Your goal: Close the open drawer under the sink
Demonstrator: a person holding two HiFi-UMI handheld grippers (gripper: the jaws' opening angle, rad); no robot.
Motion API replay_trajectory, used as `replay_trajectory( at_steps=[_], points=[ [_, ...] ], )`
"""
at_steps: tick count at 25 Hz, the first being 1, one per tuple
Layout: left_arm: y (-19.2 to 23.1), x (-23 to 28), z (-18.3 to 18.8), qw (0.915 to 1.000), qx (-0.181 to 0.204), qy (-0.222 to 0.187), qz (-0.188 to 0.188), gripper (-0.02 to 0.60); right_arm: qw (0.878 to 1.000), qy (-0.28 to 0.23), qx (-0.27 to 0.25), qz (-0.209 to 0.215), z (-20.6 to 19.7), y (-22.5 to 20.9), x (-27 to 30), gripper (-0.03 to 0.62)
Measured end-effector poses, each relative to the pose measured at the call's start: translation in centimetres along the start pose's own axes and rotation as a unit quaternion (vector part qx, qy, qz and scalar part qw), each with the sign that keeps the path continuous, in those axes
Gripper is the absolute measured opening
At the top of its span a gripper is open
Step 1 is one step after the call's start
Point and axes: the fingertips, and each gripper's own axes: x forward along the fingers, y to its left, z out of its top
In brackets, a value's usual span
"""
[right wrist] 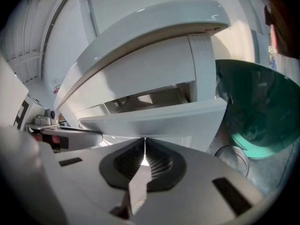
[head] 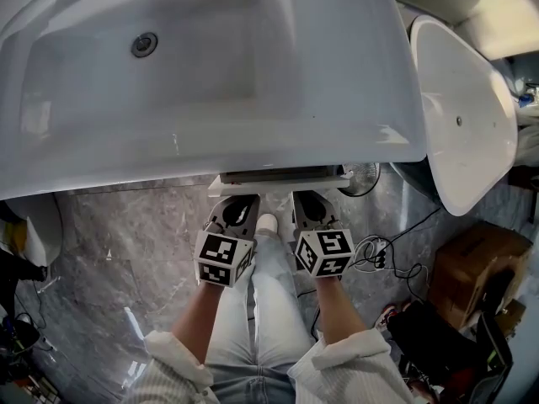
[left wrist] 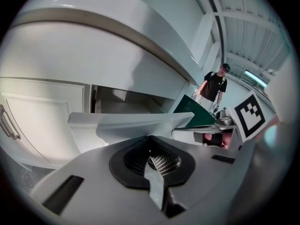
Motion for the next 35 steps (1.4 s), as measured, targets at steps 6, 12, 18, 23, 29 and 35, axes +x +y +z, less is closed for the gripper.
replay_trajectory(
  at_steps=[6, 12, 18, 23, 29, 35],
  points=[
    [0.4, 0.6, 0.8, 1.0, 0.007, -0.002, -0.005, 0.015, 1.0, -0.011, -0.003, -0.005, 0.8, -0.3, 0.7, 0.014],
    [1.1, 1.0, 1.9, 0.9999, 0.015, -0.005, -0.005, 0.015, 1.0, -0.018, -0.005, -0.008, 2.0, -0.3, 1.5, 0.014],
    [1.5, 1.7, 2.7, 0.9998, 0.018, -0.009, -0.003, 0.015, 1.0, -0.02, -0.01, -0.008, 2.7, -0.6, 2.2, 0.014],
    [1.6, 2.0, 3.1, 0.9996, 0.027, -0.011, -0.005, 0.015, 0.999, -0.027, -0.019, -0.003, 3.2, -0.6, 2.5, 0.014],
    [2.3, 2.4, 3.6, 0.9993, 0.034, -0.014, -0.002, 0.015, 0.999, -0.033, -0.017, -0.006, 3.8, -0.5, 3.4, 0.014],
    [2.5, 2.9, 4.3, 0.9993, 0.033, -0.018, 0.004, 0.015, 0.999, -0.041, -0.019, -0.005, 4.3, -0.8, 3.8, 0.014]
  ],
)
